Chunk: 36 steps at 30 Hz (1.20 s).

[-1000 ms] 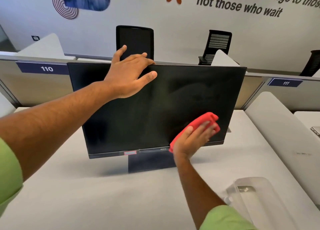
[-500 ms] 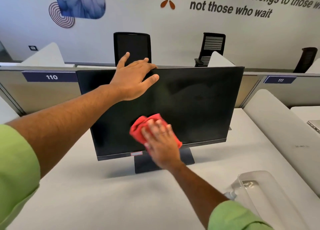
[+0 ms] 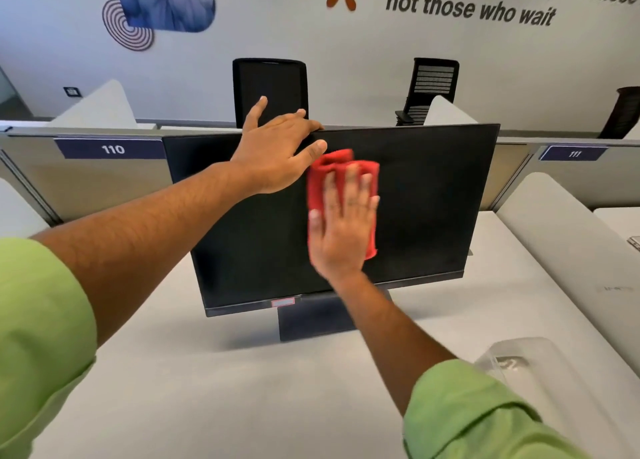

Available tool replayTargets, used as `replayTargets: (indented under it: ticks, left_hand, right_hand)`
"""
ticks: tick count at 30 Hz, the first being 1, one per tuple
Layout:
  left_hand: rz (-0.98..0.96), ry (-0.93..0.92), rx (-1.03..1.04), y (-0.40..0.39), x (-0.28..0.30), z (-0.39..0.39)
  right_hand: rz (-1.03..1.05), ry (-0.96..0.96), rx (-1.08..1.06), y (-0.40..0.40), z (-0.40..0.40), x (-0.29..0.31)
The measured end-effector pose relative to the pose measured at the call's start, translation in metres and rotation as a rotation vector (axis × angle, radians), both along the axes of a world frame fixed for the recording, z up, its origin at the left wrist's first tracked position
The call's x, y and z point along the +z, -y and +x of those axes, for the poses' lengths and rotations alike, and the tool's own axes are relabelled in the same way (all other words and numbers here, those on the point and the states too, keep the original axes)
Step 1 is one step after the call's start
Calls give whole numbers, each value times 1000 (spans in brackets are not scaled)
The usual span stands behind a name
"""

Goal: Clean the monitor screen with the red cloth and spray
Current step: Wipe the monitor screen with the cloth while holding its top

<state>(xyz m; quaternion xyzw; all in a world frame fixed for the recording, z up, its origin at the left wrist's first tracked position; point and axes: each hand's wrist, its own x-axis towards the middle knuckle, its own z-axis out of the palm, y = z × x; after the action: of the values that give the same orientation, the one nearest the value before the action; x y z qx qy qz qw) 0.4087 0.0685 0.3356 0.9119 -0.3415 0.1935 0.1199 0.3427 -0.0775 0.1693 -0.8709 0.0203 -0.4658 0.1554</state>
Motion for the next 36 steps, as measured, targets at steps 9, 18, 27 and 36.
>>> replayTargets:
  ticks: [9,18,27,36]
  left_hand:
    - [58,-53,-83,-5,13,-6]
    - [-170,-13,173,-87,-4,-9]
    - [-634,-332,189,-122,-15,-24]
    - [-838,-532,78,-129,-12,-21]
  right_hand:
    - [-463,-192,339,-18,-32,-65]
    - [-225,-95,142,7,-32,-33]
    - [70,32,-141,44,18,63]
    - [-201,64,116,-51,40,63]
